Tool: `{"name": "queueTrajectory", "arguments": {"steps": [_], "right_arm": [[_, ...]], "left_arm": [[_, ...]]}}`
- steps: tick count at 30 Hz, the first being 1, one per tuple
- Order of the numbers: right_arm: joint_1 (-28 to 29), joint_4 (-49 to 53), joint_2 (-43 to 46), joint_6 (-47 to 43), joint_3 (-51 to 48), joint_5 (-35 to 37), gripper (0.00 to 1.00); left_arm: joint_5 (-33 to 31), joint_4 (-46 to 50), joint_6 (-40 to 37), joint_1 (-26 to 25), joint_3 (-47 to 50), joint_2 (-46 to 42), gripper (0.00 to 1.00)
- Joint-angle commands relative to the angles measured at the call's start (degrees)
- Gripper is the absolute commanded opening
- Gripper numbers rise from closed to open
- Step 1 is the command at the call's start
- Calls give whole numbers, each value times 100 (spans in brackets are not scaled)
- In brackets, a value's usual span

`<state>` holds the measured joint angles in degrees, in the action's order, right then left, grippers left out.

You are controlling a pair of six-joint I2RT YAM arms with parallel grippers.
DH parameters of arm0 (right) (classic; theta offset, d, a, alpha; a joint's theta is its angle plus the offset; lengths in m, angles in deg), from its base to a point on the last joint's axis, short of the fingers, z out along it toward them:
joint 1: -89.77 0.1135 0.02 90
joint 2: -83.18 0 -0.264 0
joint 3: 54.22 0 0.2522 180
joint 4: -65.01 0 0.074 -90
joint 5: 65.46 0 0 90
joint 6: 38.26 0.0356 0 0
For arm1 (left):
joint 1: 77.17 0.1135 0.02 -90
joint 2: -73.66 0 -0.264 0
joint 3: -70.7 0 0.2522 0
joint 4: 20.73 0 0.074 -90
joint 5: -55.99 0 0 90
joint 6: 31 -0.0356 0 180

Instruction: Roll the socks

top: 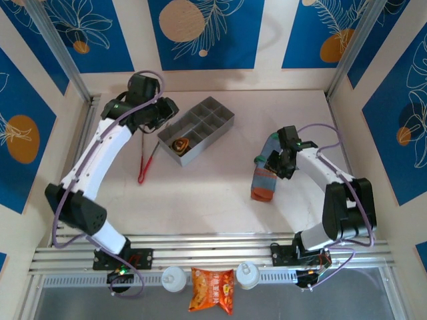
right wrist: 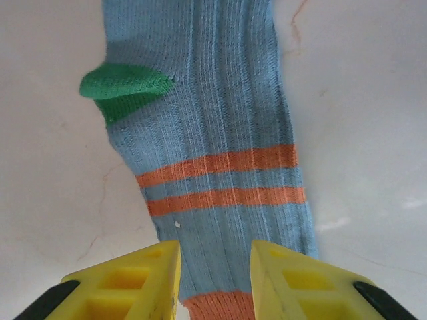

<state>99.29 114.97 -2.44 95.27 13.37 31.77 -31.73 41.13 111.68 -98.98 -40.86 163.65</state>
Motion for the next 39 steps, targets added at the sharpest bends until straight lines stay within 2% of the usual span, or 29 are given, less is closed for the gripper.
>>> {"name": "queueTrajectory", "arguments": {"steps": [1, 5, 9, 12, 16, 19, 21, 24, 26, 28, 30, 33, 36, 39], "right_arm": [[47, -194, -348, 307, -145, -427, 31], [430, -477, -823, 319, -233, -717, 31], [1346, -478, -1586, 476, 281, -904, 31], [2084, -517, -1997, 1042, 618, -897, 31], [2729, -1106, -2238, 1866, 860, -1201, 32], [3037, -688, -2169, 1706, 1350, -875, 32], [3121, -537, -1805, 1331, 1344, -539, 34], [3203, -1192, -818, 279, 693, -242, 40], [3259, -1699, -151, -931, 173, -241, 42], [3388, -1897, 399, -2395, -213, -200, 43], [3495, -1961, 921, -4108, -607, -413, 46], [3534, -1913, 1474, -6056, -1096, -835, 48], [3539, -2185, 1876, -7491, -1739, -995, 53], [3607, -2282, 1825, -8254, -1960, -972, 56]], "left_arm": [[600, 34, 66, 49, 922, -374, 43], [882, -281, 84, 1, 2012, -1042, 43], [950, -443, 70, -10, 2977, -1629, 43], [900, -425, -28, -19, 3515, -1919, 43], [935, -550, 5, -27, 4115, -2197, 43], [1011, -665, 125, -104, 4409, -2314, 43], [1045, -760, 241, -231, 4576, -2324, 42], [1080, -905, 584, -490, 4780, -2226, 42], [1022, -969, 922, -723, 4841, -2131, 44], [985, -1065, 1367, -982, 4903, -2007, 46], [853, -1102, 2112, -1299, 4963, -1857, 53], [848, -1861, 3211, -1709, 5315, -1685, 60], [782, -2802, 3986, -2051, 5576, -1320, 66], [818, -3307, 4298, -2224, 5584, -886, 68]]}}
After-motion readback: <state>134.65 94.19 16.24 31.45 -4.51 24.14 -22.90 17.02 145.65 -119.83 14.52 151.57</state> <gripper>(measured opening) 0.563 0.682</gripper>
